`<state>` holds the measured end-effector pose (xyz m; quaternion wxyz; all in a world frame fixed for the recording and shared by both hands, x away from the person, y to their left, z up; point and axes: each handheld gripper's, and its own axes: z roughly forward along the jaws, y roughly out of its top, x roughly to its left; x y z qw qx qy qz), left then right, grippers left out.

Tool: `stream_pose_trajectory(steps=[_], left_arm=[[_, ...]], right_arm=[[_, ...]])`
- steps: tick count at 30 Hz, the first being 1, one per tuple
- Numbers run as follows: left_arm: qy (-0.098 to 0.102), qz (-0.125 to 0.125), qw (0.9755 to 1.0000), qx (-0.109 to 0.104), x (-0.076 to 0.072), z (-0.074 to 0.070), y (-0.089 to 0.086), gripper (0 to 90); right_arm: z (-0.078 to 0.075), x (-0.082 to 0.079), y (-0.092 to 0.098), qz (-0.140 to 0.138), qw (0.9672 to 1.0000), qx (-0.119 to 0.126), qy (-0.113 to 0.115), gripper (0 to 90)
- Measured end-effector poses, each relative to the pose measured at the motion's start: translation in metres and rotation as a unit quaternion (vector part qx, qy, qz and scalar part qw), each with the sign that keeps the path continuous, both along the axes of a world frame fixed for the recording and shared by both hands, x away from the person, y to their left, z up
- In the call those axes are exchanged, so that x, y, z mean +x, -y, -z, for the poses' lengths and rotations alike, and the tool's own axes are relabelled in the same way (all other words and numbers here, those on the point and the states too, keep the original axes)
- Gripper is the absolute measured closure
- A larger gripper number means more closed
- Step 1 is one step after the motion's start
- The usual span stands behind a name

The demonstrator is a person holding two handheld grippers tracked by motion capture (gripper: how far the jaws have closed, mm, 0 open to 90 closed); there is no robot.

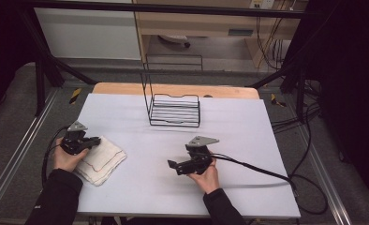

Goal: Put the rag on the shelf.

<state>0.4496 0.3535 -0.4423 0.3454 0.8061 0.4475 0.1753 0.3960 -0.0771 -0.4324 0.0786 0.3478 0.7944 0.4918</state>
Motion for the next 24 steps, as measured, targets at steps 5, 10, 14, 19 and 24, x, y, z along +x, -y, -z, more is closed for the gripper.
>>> stream_pose_trajectory(steps=[5,10,14,19,24], left_arm=[[0.001,0.002,1.0000,0.001,0.000,0.000,0.000,83.5],[0.002,0.004,1.0000,0.004,0.000,0.001,0.000,83.6],[0.004,0.003,1.0000,0.008,-0.001,0.001,0.001,83.7],[0.004,0.005,1.0000,0.005,0.000,0.001,0.000,83.8],[0.006,0.005,0.9999,0.010,-0.001,0.001,0.001,83.8]], right_arm=[[0.001,0.008,-0.037,-0.016,0.9999,0.005,-0.005,2.8],[0.002,0.018,-0.070,-0.020,0.9998,-0.001,-0.004,4.8],[0.004,0.024,-0.097,-0.028,0.9995,-0.014,-0.009,6.2],[0.005,0.026,-0.138,-0.050,0.9979,-0.042,-0.001,8.4],[0.008,0.029,-0.171,-0.058,0.9975,-0.042,-0.002,14.0]])
